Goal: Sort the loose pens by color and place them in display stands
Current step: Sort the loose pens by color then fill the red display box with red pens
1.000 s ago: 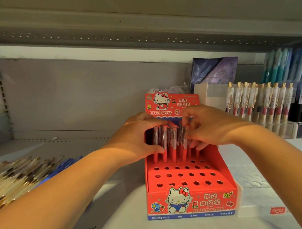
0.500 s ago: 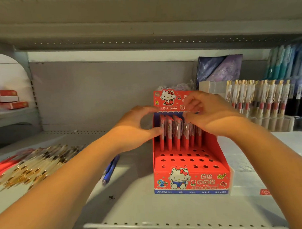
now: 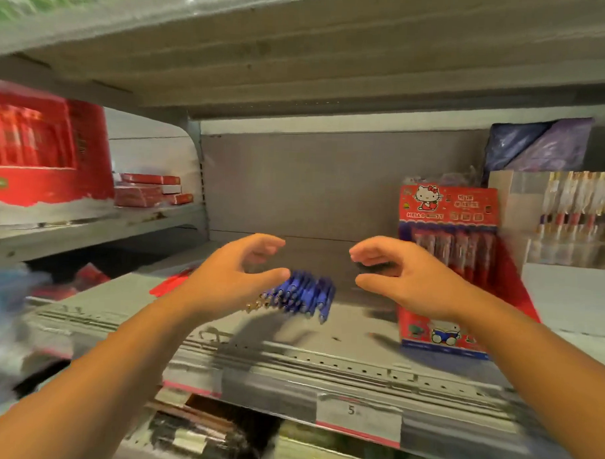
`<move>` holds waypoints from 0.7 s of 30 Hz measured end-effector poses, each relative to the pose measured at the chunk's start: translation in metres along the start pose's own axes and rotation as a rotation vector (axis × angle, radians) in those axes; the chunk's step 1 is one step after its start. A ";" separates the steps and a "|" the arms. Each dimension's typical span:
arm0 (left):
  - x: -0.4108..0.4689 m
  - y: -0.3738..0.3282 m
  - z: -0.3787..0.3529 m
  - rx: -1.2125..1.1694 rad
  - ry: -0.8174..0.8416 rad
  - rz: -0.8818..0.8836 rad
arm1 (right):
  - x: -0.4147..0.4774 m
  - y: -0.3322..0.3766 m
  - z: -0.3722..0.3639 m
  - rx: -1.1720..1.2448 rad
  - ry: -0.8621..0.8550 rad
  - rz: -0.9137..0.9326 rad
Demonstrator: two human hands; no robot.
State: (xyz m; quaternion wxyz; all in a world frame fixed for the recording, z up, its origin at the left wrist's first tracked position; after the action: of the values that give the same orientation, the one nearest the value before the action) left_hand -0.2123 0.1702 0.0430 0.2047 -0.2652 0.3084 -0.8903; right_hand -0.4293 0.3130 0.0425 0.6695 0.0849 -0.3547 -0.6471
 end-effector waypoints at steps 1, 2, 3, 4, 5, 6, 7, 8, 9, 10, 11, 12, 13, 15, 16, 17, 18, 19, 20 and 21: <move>-0.005 0.010 0.010 0.025 -0.009 0.032 | 0.009 0.006 -0.012 -0.017 0.031 -0.009; -0.009 0.022 0.021 0.054 -0.016 0.064 | 0.019 0.012 -0.024 -0.033 0.062 -0.017; -0.012 0.034 0.032 0.076 -0.017 0.095 | 0.029 0.019 -0.037 -0.043 0.090 -0.025; -0.014 0.047 0.043 0.084 -0.013 0.125 | 0.040 0.025 -0.050 -0.050 0.112 -0.036; -0.016 0.061 0.055 0.081 -0.007 0.150 | 0.051 0.031 -0.064 -0.052 0.124 -0.047; -0.017 0.074 0.067 0.074 -0.004 0.167 | 0.063 0.036 -0.077 -0.057 0.130 -0.056; -0.017 0.087 0.079 0.071 -0.005 0.182 | 0.076 0.042 -0.089 -0.068 0.137 -0.064; -0.017 0.100 0.090 0.076 -0.006 0.197 | 0.089 0.047 -0.101 -0.081 0.143 -0.073; -0.017 0.112 0.099 0.086 -0.001 0.215 | 0.101 0.051 -0.112 -0.090 0.144 -0.083; -0.016 0.124 0.108 0.095 0.007 0.231 | 0.113 0.055 -0.122 -0.092 0.141 -0.091; -0.015 0.136 0.115 0.103 0.016 0.244 | 0.124 0.059 -0.131 -0.090 0.139 -0.095; -0.013 0.147 0.122 0.110 0.024 0.256 | 0.136 0.061 -0.140 -0.086 0.137 -0.101; -0.010 0.157 0.127 0.111 0.034 0.270 | 0.147 0.062 -0.148 -0.080 0.139 -0.110; -0.002 0.178 0.136 0.104 0.061 0.306 | 0.170 0.063 -0.163 -0.082 0.159 -0.139; 0.003 0.187 0.139 0.101 0.079 0.322 | 0.181 0.062 -0.169 -0.095 0.170 -0.154; 0.009 0.197 0.141 0.102 0.095 0.336 | 0.192 0.061 -0.174 -0.111 0.177 -0.166; 0.016 0.206 0.142 0.101 0.103 0.349 | 0.204 0.059 -0.179 -0.128 0.181 -0.176; 0.023 0.215 0.142 0.103 0.108 0.364 | 0.215 0.058 -0.182 -0.143 0.187 -0.186; 0.031 0.223 0.142 0.112 0.113 0.376 | 0.227 0.056 -0.185 -0.166 0.201 -0.197; 0.039 0.230 0.142 0.130 0.129 0.389 | 0.239 0.054 -0.188 -0.204 0.226 -0.206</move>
State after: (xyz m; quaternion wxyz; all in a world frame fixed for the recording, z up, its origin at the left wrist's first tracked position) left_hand -0.1112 -0.0803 0.0003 0.3690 -0.1292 0.3081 -0.8673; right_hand -0.2968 0.0349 0.0226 0.6406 0.1245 -0.1990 -0.7311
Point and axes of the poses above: each hand's wrist, its own x-axis towards the middle knuckle, its own z-axis out of the back of the hand, y = z × x, the point moved 3 cm from there along x, towards the middle knuckle, and after that the axes turned 8 degrees about y, right-handed, at the moved point
